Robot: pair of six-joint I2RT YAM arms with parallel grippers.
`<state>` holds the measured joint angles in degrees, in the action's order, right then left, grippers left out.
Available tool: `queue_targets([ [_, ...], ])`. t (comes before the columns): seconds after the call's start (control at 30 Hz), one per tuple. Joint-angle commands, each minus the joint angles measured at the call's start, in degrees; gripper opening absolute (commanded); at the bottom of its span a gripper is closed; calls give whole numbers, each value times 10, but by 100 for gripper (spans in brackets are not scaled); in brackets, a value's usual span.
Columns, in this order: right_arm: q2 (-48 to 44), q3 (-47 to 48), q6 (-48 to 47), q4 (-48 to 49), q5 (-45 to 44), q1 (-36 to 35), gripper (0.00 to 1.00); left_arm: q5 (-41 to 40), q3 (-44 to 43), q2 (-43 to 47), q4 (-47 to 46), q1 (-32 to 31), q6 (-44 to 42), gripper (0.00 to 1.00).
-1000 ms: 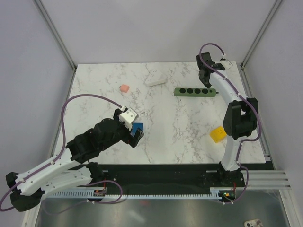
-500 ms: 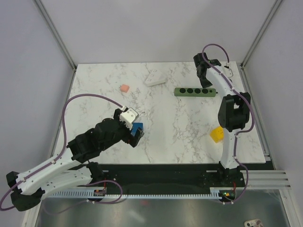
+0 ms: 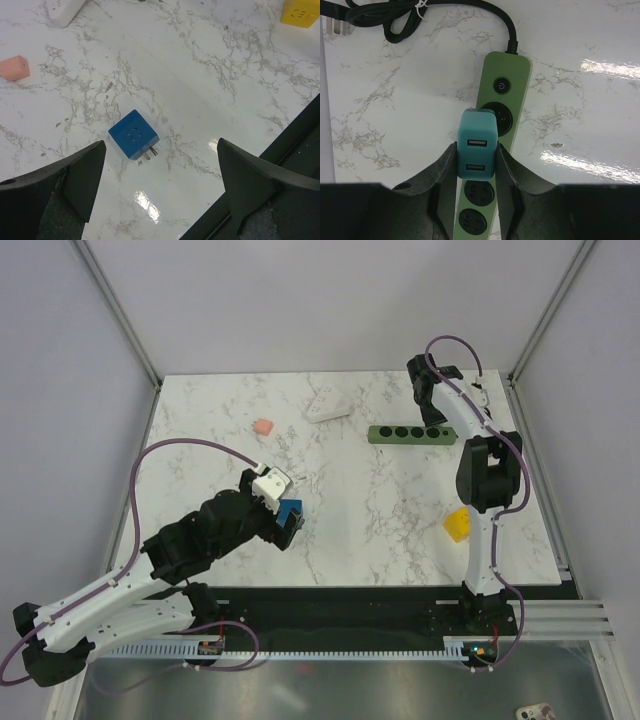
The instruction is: Insert the plug
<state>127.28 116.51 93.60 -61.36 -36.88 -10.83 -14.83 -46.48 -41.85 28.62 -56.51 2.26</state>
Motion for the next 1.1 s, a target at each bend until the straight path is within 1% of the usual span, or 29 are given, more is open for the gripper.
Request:
queue_targets([
  [0.0,11,24,25,-7,-9,4,0,-13,4,1,-23,-3,-21,100],
  [0.17,26,34,23,-15,-16,5,0,-16,6,-3,-23,-3,-21,100],
  [0.43,29,6,36,-23,-6,5,0,-12,6,-14,-26,-2,-22,100],
  [0.7,46,6,47,-26,-3,6,0,-16,8,-9,-26,-3,-22,100],
  [1.07,97,60,24,-20,15,20,0,-19,9,-16,-27,-3,-22,100],
])
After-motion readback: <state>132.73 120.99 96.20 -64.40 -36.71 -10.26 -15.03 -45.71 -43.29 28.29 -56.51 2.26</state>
